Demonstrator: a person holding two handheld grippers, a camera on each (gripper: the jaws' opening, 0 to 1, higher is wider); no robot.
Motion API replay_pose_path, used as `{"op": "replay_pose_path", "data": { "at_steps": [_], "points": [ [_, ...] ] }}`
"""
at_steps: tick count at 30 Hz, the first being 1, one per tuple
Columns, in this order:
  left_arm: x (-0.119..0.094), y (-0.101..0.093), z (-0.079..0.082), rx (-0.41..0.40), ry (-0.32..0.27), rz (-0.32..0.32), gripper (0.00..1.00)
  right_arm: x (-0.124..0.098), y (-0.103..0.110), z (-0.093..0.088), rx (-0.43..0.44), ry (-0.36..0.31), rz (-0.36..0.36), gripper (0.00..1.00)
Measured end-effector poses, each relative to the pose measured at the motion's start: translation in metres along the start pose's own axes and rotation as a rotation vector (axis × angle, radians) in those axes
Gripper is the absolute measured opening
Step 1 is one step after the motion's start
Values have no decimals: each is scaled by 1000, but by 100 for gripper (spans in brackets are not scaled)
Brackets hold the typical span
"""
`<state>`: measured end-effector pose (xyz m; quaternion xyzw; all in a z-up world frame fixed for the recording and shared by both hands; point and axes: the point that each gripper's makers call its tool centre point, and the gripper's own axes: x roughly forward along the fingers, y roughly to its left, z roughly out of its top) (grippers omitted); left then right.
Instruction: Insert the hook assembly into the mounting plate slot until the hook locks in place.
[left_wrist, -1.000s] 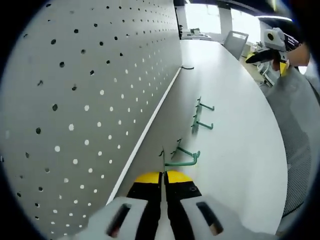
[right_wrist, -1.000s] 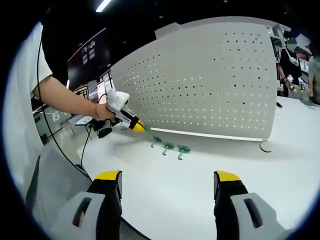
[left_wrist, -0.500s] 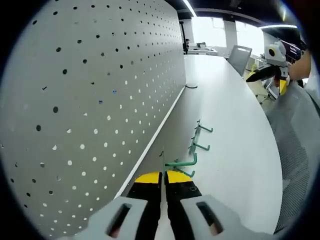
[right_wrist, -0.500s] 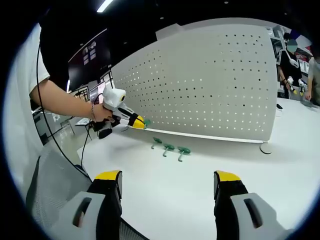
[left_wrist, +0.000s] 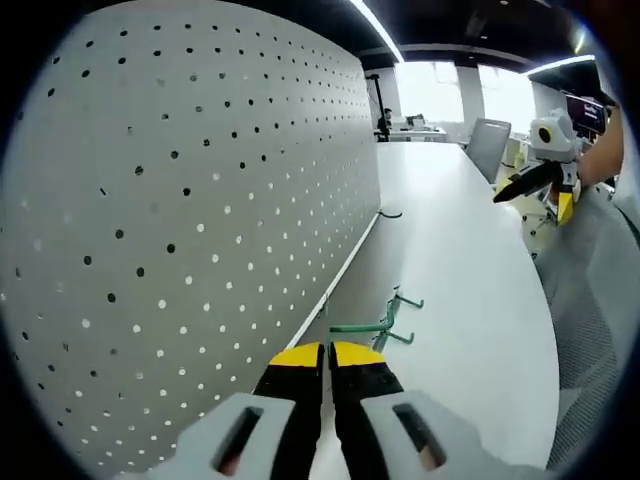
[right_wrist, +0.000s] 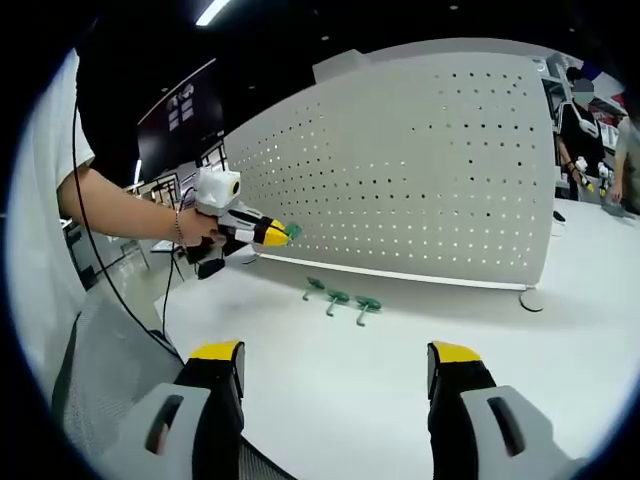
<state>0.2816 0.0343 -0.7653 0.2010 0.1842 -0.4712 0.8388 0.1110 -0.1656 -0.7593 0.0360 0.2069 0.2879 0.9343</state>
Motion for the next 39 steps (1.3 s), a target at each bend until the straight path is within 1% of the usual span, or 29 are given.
{"op": "replay_pose_path", "data": {
  "at_steps": [1,2,3,4,5,8,12,15,16,19,33,36,37,39],
  "points": [
    [-1,-1,2,-3,-12,-1,2,0,0,0,1,1,0,72],
    [-1,-5,6,-52,-42,-9,2,0,-1,0,3,1,-1,72],
    [-3,-3,6,-33,-35,5,2,0,-1,0,4,-2,-1,72],
    [-4,-5,8,-32,-48,2,2,0,-1,1,6,-4,-1,72],
    [-4,-6,10,-53,-63,1,2,0,-1,1,6,-5,-2,72],
    [-7,-9,14,-48,-77,8,2,-1,-2,2,15,-10,-5,72],
    [-13,-10,29,-75,-136,32,2,-1,-2,2,17,-12,-5,72],
    [-19,-12,39,-76,-173,45,2,-1,-2,2,16,-10,-3,72],
    [-22,-13,44,-87,-196,49,2,-1,-2,2,15,-10,-3,72],
    [-26,-13,48,-90,-208,60,2,-1,-1,2,16,-10,-2,72],
    [-52,-17,86,-152,-362,105,2,-1,-1,2,19,-18,-3,72],
    [-57,-20,94,-152,-381,110,2,-1,0,3,20,-19,-3,72],
    [-60,-20,97,-162,-395,111,2,-1,0,3,20,-20,-2,72],
    [-62,-20,99,-159,-396,118,2,-1,0,3,18,-19,0,72]
  ]
}}
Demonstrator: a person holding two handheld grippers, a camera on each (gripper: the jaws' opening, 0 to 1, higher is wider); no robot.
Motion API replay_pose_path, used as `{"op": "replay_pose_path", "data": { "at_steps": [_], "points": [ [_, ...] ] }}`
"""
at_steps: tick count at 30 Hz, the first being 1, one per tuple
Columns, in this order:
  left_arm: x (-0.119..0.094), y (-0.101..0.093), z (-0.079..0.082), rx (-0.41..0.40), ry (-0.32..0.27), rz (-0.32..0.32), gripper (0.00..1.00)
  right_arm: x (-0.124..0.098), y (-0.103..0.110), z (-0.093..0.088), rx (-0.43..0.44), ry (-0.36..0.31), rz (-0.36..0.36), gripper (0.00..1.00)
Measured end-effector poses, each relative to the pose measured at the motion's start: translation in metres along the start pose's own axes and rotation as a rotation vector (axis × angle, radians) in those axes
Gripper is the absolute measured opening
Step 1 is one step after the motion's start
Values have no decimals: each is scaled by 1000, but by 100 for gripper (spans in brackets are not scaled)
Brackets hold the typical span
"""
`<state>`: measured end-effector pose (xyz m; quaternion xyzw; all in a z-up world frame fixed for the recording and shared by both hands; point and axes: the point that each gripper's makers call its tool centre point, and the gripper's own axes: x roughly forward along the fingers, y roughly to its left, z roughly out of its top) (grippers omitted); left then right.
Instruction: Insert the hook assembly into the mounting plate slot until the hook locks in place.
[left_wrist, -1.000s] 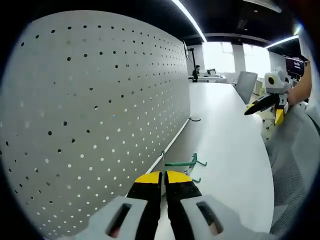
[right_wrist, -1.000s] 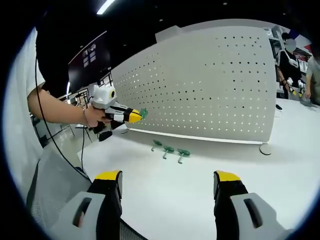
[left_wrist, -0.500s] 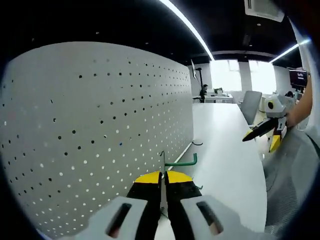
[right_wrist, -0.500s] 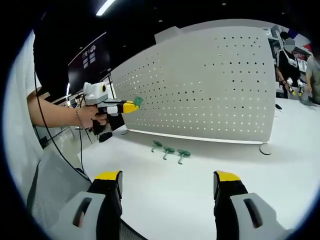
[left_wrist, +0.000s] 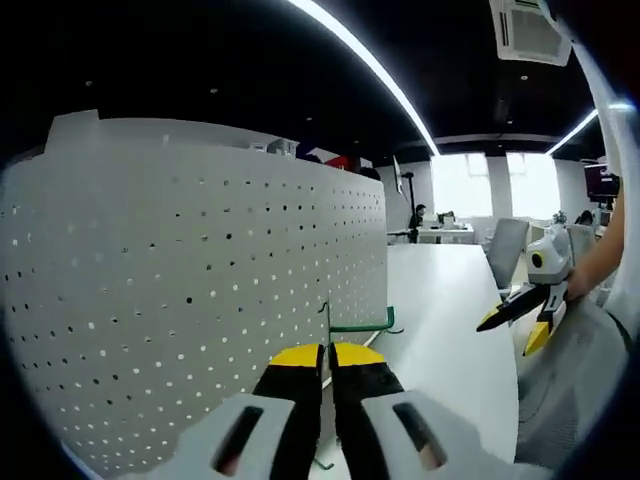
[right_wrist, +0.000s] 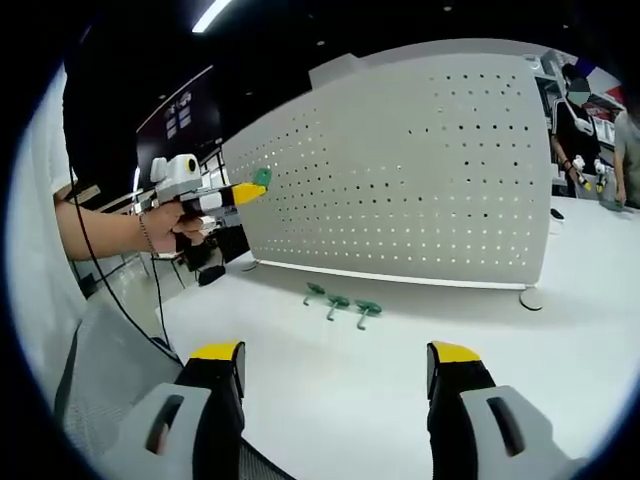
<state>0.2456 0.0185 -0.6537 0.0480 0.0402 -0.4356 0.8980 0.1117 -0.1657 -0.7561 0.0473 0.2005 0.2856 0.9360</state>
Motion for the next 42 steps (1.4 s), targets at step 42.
{"op": "replay_pose_path", "data": {
  "at_steps": [42],
  "points": [
    [-7,-9,-2,-16,-9,14,2,-18,27,79,-96,-344,96,64]
  ]
}}
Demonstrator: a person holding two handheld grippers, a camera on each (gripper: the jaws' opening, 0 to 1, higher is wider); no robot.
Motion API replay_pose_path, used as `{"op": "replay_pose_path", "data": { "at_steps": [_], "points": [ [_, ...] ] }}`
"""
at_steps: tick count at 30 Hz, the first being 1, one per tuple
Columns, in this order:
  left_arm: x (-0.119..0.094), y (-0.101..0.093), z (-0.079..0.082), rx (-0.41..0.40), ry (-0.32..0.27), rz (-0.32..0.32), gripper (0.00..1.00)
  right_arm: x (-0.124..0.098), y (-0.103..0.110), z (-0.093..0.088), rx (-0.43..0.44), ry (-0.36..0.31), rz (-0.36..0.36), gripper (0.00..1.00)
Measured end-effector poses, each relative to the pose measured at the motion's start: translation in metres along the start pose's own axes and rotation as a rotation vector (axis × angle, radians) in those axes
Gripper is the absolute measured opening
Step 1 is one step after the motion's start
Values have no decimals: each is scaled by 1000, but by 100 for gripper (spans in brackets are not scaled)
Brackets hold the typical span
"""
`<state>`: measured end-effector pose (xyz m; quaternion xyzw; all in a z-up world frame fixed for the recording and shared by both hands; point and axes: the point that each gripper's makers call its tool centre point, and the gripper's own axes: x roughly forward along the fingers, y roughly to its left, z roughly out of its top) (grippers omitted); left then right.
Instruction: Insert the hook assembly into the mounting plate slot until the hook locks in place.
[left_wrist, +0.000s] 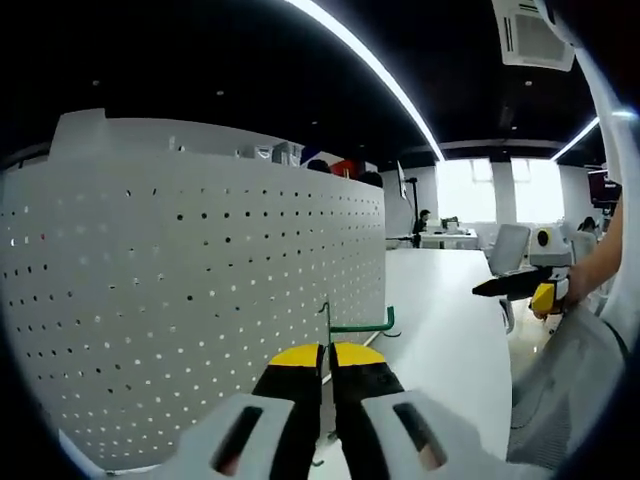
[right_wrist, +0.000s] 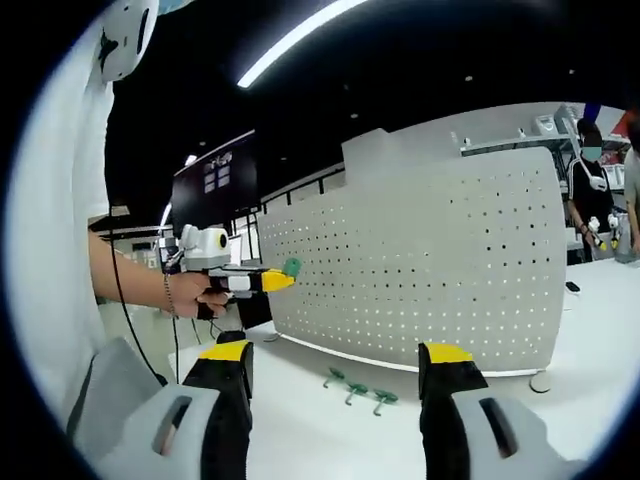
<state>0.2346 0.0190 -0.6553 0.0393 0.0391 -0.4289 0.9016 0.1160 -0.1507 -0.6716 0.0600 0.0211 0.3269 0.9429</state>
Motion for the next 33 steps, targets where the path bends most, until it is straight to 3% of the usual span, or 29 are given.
{"op": "replay_pose_path", "data": {
  "at_steps": [4,7,12,23,27,33],
  "points": [
    [0,-1,0,0,1,-1,2,3,3,1,7,8,12,62],
    [0,-1,0,-2,0,0,2,5,8,3,104,16,37,56],
    [0,-2,0,-7,-1,3,2,5,2,12,296,-32,42,55],
    [1,-6,1,1,-3,11,2,15,7,13,231,-23,52,51],
    [1,-14,5,-1,-7,4,2,24,8,15,232,-36,59,49],
    [1,-25,-1,-10,4,2,2,36,15,16,226,-36,86,48]
  ]
}}
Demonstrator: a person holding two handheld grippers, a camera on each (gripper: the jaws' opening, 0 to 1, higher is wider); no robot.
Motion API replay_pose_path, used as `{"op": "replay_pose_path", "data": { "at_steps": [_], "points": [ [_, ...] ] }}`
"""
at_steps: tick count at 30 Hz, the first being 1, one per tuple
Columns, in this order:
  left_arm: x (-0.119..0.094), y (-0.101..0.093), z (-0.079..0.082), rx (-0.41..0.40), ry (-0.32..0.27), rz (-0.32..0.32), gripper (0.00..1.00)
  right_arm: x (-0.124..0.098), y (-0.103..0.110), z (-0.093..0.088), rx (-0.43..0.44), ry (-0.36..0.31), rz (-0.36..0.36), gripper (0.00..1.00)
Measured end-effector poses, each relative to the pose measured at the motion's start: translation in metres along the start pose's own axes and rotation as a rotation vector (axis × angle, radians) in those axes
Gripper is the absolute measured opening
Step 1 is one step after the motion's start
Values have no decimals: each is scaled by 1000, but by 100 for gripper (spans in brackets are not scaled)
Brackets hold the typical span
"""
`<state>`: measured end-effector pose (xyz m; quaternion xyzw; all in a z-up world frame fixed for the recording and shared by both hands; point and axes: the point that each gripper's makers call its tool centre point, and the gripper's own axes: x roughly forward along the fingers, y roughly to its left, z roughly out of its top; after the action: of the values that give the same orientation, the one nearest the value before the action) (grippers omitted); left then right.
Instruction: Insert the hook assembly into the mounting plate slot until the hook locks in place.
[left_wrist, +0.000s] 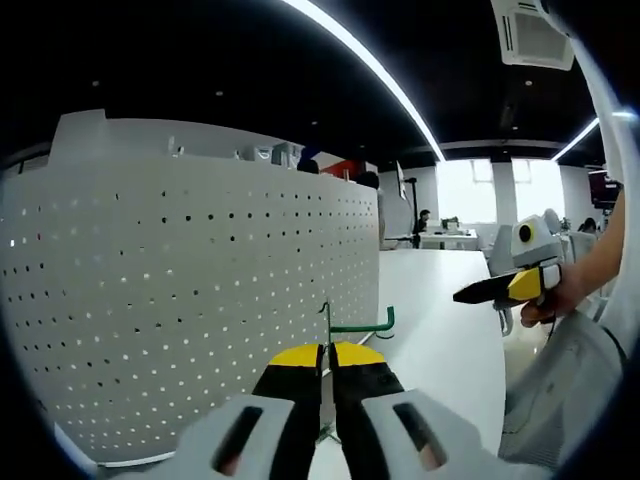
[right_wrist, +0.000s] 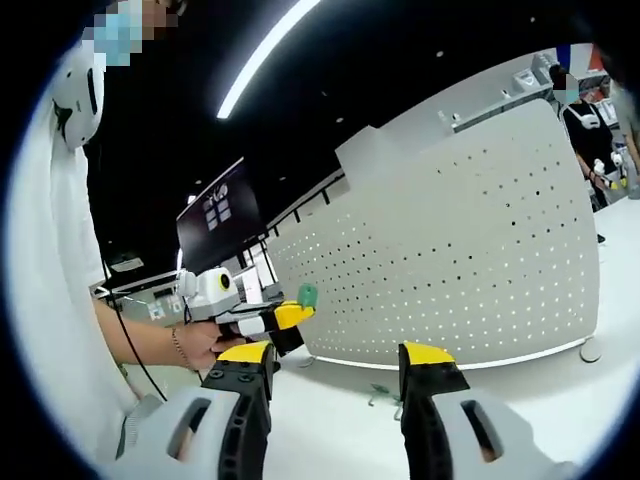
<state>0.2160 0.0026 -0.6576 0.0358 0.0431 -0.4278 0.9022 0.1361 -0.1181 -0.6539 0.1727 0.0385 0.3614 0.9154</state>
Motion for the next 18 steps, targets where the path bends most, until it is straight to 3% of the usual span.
{"op": "replay_pose_path", "data": {
  "at_steps": [18],
  "points": [
    [0,-11,3,-9,-8,-4,2,35,19,1,20,-19,58,48]
  ]
}}
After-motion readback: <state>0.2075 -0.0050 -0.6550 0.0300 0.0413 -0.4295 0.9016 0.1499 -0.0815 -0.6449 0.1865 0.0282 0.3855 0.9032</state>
